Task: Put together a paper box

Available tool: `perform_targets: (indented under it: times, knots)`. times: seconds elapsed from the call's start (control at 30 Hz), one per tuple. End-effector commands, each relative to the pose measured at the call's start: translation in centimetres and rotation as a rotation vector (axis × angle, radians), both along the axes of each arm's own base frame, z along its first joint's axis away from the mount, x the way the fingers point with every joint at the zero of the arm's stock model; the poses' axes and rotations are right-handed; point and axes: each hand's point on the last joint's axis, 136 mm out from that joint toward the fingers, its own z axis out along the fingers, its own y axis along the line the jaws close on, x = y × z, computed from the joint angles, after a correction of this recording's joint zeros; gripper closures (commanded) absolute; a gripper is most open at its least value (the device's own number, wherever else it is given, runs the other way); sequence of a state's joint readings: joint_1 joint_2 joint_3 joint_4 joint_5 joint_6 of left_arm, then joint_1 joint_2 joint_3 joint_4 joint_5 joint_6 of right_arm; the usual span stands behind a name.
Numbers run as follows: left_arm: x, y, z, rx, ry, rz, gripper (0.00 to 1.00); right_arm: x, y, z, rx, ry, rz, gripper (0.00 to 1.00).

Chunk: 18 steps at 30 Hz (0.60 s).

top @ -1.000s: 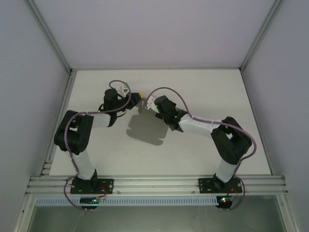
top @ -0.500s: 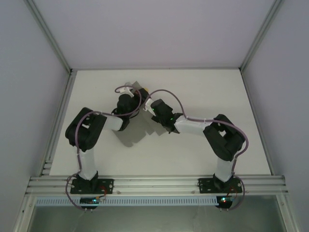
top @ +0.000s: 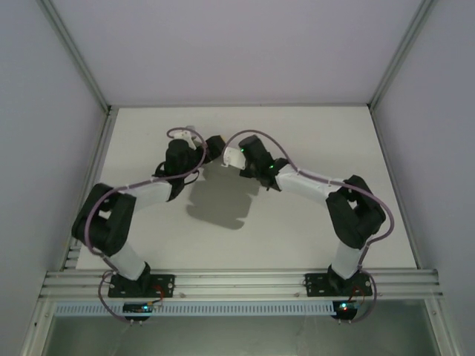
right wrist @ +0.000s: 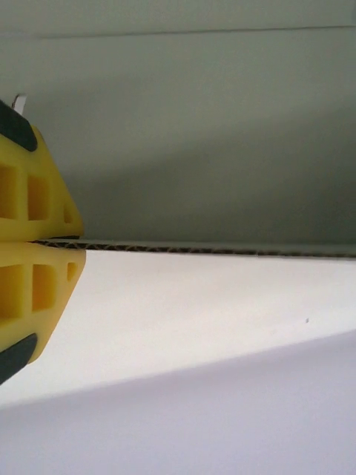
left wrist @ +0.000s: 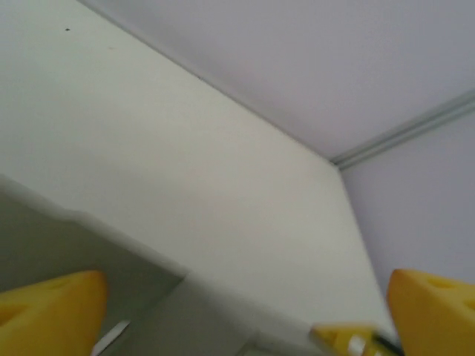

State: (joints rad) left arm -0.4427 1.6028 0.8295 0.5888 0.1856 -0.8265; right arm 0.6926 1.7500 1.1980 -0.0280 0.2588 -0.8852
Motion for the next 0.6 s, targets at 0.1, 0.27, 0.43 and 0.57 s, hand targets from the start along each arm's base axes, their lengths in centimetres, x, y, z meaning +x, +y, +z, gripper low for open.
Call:
perform_targets:
  times: [0.1,0.27,0.43,0.57]
  knots:
    - [-1.1,3.5,1.6,0.418,-0.06,-0.045,0.0,-0.2,1.4,4.8,-0.088,-0.237,0.304,1.0]
    - [-0.7,7.4,0.7,0.55,-0.027,-0.152,0.01,-0.5,2.2,5.3,-0.103,-0.459,0.408,1.0]
    - [-1.8,8.7,-1.0,0.49,-0.048,-0.382,0.0,0.5,1.4,4.2,-0.152,-0.48,0.392,1.0]
    - [-3.3,7.5,-2.6,0.509,-0.101,-0.556,0.0,0.6,1.2,4.1,-0.154,-0.482,0.381,1.0]
